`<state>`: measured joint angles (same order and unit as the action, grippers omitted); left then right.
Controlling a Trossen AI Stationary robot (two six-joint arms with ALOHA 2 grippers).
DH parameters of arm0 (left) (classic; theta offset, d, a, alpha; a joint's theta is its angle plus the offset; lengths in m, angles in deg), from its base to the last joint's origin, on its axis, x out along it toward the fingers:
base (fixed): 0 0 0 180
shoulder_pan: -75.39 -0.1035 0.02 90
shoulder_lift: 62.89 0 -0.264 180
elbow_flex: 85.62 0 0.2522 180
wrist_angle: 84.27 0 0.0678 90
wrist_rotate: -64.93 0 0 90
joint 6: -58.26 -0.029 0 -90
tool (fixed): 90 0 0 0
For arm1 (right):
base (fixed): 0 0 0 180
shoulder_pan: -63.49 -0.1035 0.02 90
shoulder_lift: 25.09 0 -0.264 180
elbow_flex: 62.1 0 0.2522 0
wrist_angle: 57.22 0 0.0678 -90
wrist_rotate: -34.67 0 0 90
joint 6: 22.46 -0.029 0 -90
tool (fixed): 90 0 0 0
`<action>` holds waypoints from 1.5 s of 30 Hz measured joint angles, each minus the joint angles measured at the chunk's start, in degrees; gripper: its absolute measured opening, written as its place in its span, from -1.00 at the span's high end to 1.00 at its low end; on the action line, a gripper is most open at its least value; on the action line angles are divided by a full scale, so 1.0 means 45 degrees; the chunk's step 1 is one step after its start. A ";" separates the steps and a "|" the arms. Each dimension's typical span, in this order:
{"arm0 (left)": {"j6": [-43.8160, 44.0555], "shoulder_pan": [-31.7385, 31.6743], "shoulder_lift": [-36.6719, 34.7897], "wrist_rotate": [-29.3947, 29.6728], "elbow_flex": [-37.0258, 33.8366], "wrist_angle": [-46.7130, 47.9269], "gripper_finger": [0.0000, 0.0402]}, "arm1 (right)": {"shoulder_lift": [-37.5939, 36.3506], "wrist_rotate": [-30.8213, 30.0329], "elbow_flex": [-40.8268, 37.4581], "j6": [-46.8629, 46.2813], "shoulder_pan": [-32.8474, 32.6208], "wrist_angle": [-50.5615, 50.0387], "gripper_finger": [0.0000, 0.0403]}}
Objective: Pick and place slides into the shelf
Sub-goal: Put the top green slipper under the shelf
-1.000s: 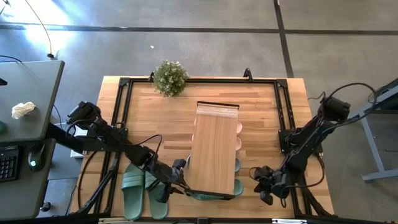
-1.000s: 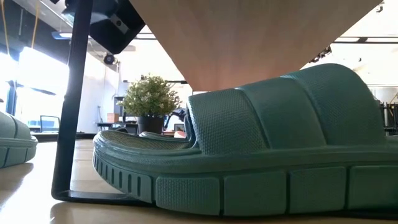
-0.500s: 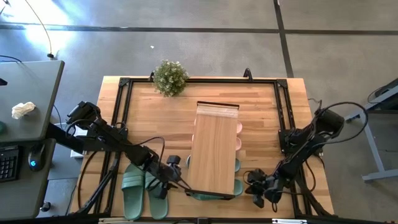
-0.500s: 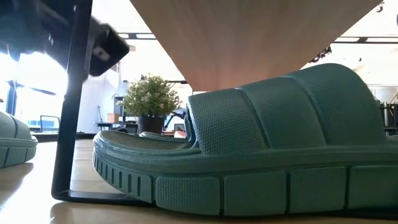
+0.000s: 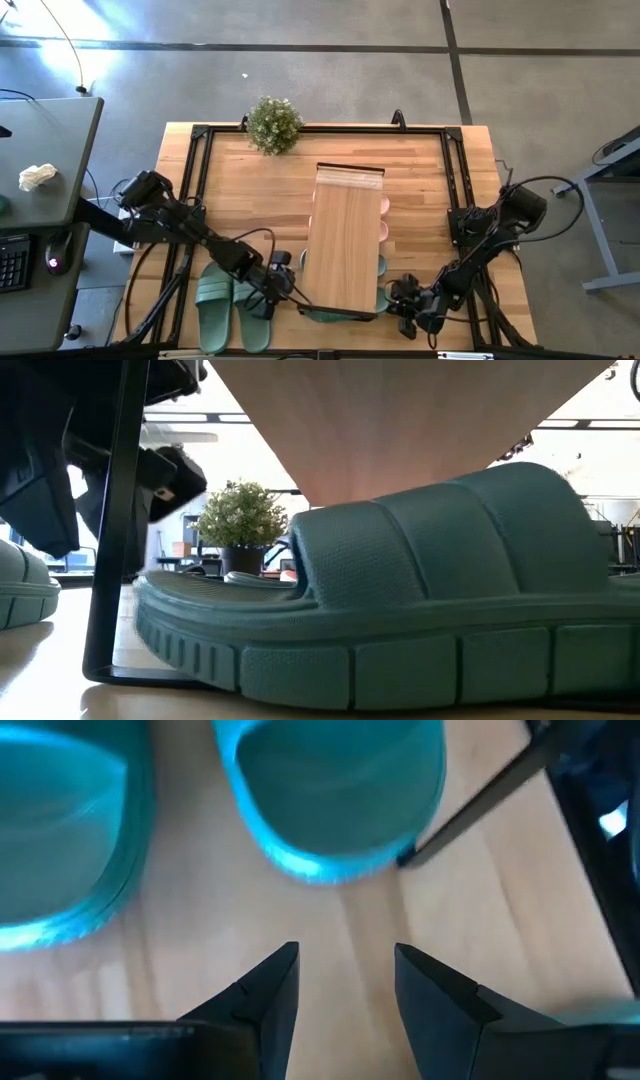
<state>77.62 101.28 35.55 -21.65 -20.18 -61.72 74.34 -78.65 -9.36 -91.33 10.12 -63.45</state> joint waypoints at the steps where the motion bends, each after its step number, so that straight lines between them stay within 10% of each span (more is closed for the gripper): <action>1: 0.0000 0.0000 0.0119 -0.0022 0.0000 -0.0301 0.25 | 0.0000 -0.0067 0.0000 0.0059 0.0026 0.0007 1.00; 45: 0.0594 0.0010 0.0993 0.1677 -0.0005 -0.1767 0.26 | 0.0010 -0.0096 -0.0015 0.0518 0.0278 0.0526 1.00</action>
<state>80.29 101.33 40.02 -14.10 -20.20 -69.67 74.39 -79.08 -9.42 -89.00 11.37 -61.09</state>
